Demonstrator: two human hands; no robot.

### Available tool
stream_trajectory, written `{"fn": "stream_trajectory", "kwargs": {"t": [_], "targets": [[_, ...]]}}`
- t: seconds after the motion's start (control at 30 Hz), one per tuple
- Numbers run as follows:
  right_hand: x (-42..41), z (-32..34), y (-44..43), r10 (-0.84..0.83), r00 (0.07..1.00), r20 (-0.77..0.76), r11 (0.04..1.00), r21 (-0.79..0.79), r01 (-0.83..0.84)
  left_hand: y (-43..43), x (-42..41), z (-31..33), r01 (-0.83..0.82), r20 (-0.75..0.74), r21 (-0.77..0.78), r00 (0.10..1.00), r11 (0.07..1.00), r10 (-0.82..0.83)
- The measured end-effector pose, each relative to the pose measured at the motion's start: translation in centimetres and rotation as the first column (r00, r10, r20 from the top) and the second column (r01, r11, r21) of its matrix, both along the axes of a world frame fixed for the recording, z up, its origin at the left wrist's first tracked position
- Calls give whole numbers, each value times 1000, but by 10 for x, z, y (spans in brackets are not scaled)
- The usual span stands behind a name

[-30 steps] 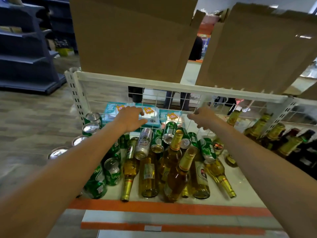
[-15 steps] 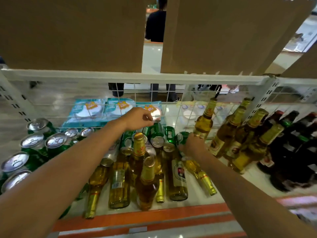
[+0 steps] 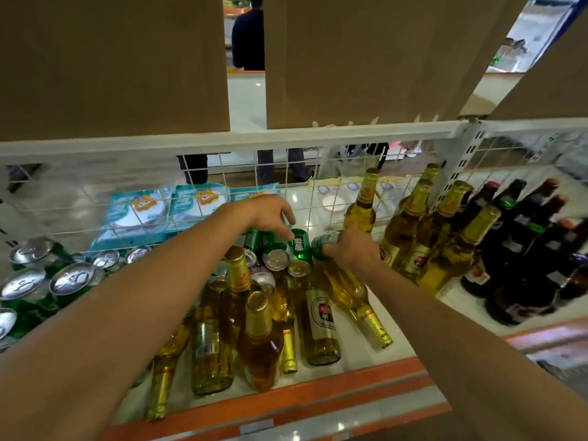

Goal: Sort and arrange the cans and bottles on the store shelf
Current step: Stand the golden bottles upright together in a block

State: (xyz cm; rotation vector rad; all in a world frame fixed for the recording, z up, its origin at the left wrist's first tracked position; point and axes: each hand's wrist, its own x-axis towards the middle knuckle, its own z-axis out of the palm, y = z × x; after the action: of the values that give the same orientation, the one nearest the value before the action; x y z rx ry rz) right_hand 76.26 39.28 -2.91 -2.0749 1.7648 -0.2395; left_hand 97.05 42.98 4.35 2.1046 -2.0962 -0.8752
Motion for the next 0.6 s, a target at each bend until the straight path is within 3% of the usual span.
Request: {"fn": "stream_trajectory", "kwargs": {"t": [0.13, 0.27, 0.47, 0.6], "targets": [[1, 22, -16, 58, 997, 44, 998, -29, -56, -18, -17, 3, 17, 93, 30, 995, 999, -20], [5, 50, -18, 115, 992, 59, 991, -71, -111, -18, -22, 11, 19, 65, 52, 998, 998, -23], [36, 130, 2, 310, 944, 115, 941, -182, -287, 20, -4, 44, -80, -158, -118, 986, 990, 61], [69, 183, 41, 374, 921, 111, 916, -199, -348, 68, 22, 66, -226, -374, -250, 920, 942, 121]]}}
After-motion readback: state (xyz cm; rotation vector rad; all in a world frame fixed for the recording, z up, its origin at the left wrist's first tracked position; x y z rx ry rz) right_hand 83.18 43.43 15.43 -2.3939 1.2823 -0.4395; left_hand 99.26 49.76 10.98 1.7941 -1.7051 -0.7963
